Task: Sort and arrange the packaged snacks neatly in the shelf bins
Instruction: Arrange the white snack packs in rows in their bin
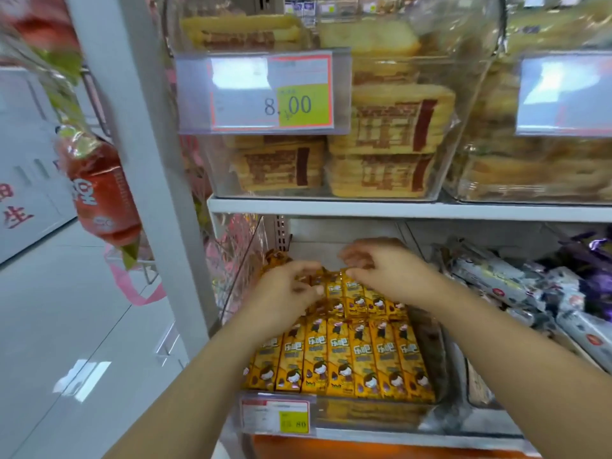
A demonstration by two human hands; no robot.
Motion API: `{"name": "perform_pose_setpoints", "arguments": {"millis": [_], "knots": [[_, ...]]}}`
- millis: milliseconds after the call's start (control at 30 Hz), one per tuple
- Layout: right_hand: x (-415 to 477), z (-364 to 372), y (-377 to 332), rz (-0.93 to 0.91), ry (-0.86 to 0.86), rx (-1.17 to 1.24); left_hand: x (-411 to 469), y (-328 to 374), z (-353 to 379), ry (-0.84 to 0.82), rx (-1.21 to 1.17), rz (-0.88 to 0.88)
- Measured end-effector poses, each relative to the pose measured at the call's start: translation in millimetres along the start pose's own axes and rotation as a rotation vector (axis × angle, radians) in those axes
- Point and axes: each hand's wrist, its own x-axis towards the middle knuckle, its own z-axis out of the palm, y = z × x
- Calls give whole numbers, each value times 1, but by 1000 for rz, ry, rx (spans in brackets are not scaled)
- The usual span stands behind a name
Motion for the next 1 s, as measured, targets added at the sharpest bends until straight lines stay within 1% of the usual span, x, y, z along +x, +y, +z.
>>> {"name": "perform_pose_setpoints", "arguments": {"millis": [67, 100, 267, 433, 567, 633, 733, 833, 933, 1000], "knots": [[24, 11, -7, 29, -10, 42, -15, -5, -10, 167, -143, 33], [37, 18, -8, 55, -25, 39, -20, -8, -12, 222, -189, 42], [86, 49, 5, 177, -166, -141, -30, -16, -6, 356, -249, 77], [109, 60, 18, 248, -315, -297, -29, -31, 5, 339, -225, 53], [114, 55, 14, 213, -463, -366, -24, -36, 6, 325, -238, 38], [114, 52, 12, 201, -492, -390, -25, -35, 6, 315, -230, 47], [111, 51, 14, 196, -487, -379, -28, -33, 5, 297, -233, 46], [108, 49, 13, 169, -418, -332, -27, -33, 6, 311, -219, 45], [105, 47, 12, 138, -299, -220, -25, -33, 7, 319, -218, 34], [102, 49, 10, 121, -186, -129, -24, -33, 7, 333, -228, 29]]}}
